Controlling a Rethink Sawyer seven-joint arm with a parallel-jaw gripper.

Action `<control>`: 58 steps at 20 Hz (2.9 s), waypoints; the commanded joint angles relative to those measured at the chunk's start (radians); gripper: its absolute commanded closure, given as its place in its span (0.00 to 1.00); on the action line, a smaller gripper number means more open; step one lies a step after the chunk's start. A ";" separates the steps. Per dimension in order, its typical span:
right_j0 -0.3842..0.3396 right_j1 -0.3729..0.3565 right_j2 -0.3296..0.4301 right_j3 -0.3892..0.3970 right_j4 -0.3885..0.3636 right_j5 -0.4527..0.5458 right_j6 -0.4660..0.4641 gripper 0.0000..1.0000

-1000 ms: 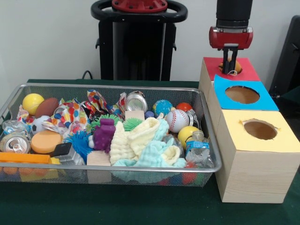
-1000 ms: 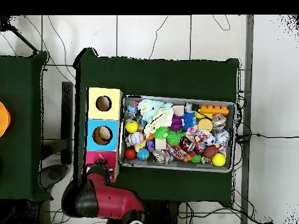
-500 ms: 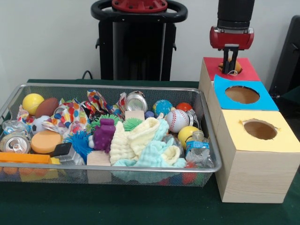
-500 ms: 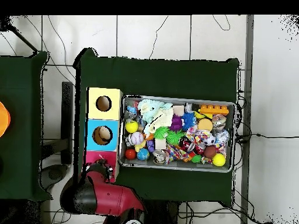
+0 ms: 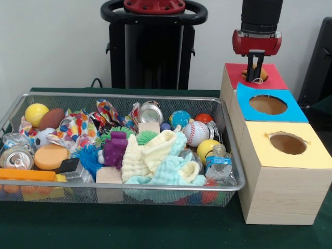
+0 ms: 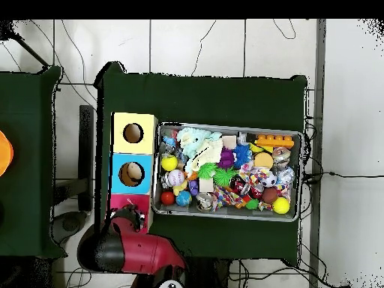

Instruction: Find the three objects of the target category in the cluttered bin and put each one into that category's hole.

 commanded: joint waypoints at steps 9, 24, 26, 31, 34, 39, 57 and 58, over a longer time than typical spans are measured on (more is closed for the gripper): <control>-0.057 0.335 0.107 -0.041 0.002 0.132 0.136 1.00; -0.098 0.316 0.114 -0.017 -0.037 0.149 0.105 1.00; -0.105 0.313 0.117 -0.011 -0.042 0.153 0.100 1.00; -0.125 0.317 0.132 0.009 -0.053 0.125 0.100 1.00; -0.141 0.334 0.144 0.019 -0.065 0.091 0.099 1.00; -0.154 0.343 0.149 0.025 -0.086 0.067 0.107 1.00; -0.179 0.098 0.160 0.164 -0.132 0.086 0.152 1.00; -0.156 0.076 0.163 0.179 -0.119 0.089 0.173 1.00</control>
